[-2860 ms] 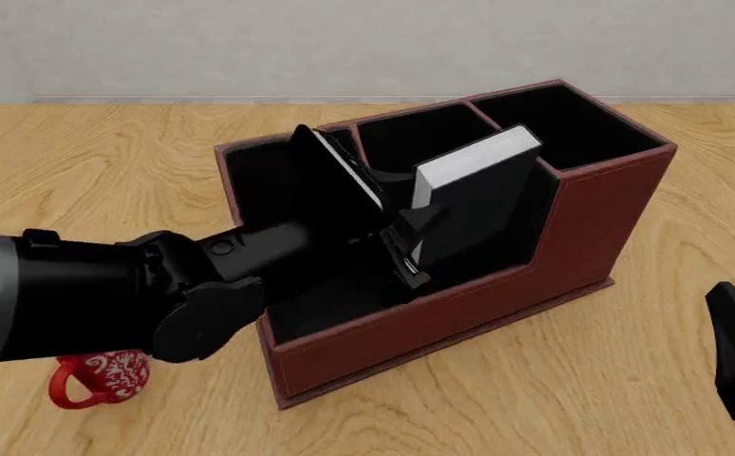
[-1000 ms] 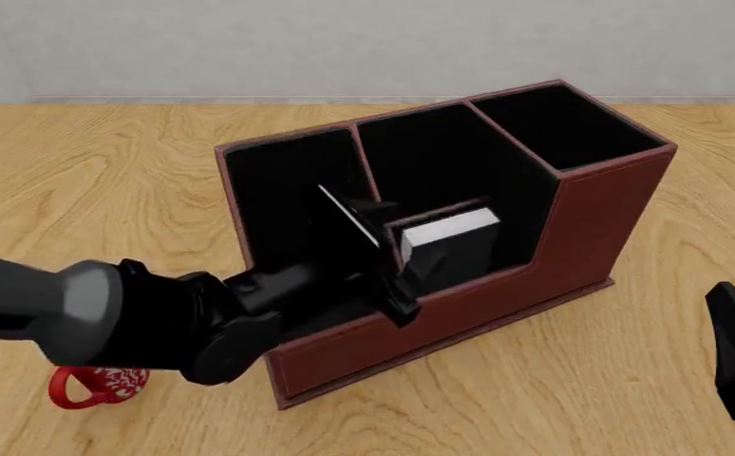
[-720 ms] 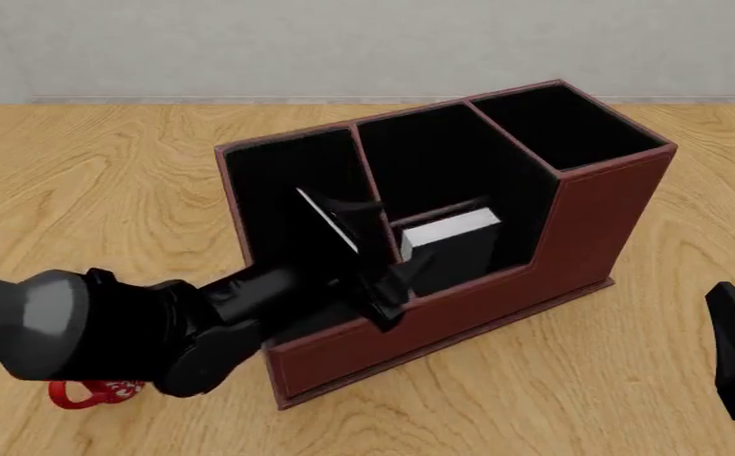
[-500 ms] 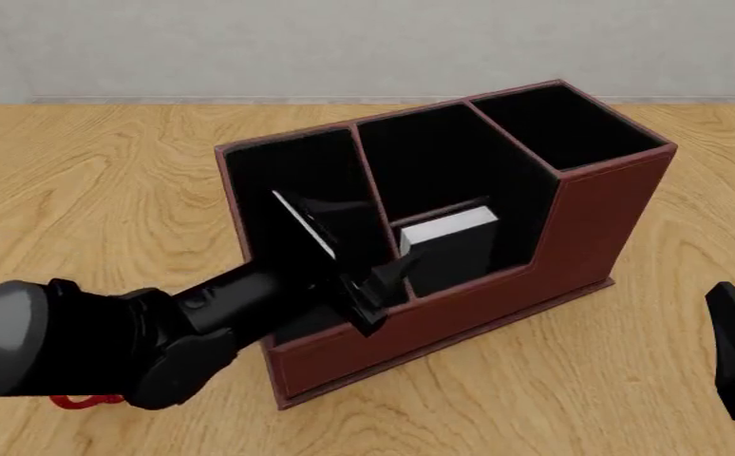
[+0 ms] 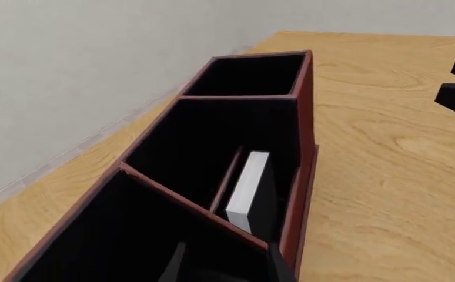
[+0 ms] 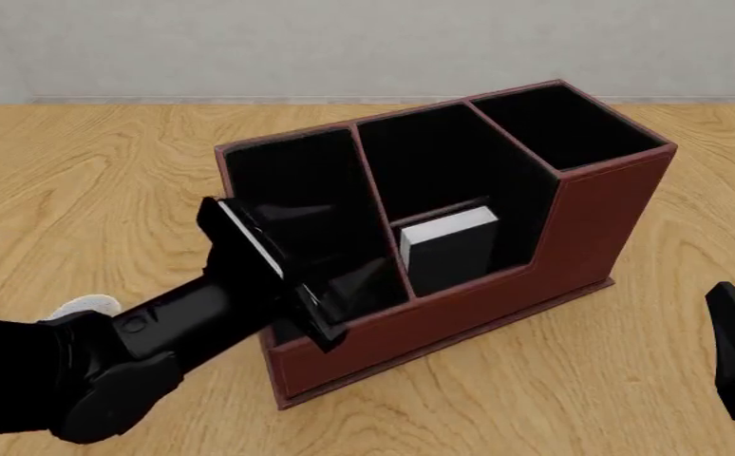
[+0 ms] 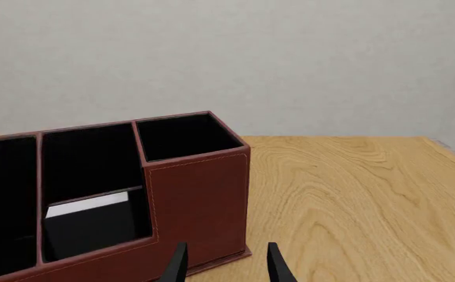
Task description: Pick up the book and place it in the back compartment of the caddy.
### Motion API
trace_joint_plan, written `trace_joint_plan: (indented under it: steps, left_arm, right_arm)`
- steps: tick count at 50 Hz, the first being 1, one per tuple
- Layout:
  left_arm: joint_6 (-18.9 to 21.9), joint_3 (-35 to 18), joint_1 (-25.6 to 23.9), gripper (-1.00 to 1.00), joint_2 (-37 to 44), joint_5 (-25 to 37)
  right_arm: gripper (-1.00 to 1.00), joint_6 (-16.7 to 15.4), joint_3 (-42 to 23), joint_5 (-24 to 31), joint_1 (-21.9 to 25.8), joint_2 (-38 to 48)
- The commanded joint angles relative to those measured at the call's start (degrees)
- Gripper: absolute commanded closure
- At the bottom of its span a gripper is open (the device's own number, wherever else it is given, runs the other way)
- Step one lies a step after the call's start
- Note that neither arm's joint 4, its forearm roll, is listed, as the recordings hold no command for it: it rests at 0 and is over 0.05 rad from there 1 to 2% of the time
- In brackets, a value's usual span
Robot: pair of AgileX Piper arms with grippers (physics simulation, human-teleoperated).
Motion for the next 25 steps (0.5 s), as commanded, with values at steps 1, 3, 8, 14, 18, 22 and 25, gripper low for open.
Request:
trace_joint_plan:
  steps: [1,3,8,14,18,22,25]
  left_arm:
    - [-0.02,3.48,0.93,-1.0,-4.78,0.57]
    - [-0.37,4.36,1.4,-1.0,-6.59,1.09]
    - [-0.88,6.81,2.97,-1.0,-10.93,2.19]
    - [-2.99,10.1,6.72,-1.0,-18.02,5.08]
    - [-2.56,12.24,7.66,-1.0,-22.01,6.9]
    - [-2.32,13.84,8.91,-1.0,-27.54,10.75]
    - [-1.47,15.1,9.61,-1.0,-31.15,13.2]
  right_arm:
    - [-1.0,0.0,0.0,0.0,0.0,0.0]
    - [-1.0,-0.01,0.0,0.0,0.0,0.0]
    - [-1.0,0.0,0.0,0.0,0.0,0.0]
    - [-1.0,0.01,0.0,0.0,0.0,0.0]
    - [-1.0,-0.01,0.0,0.0,0.0,0.0]
    - [-1.0,-0.01,0.0,-0.01,0.0,-0.01]
    - [-1.0,0.0,0.0,0.0,0.0,0.0]
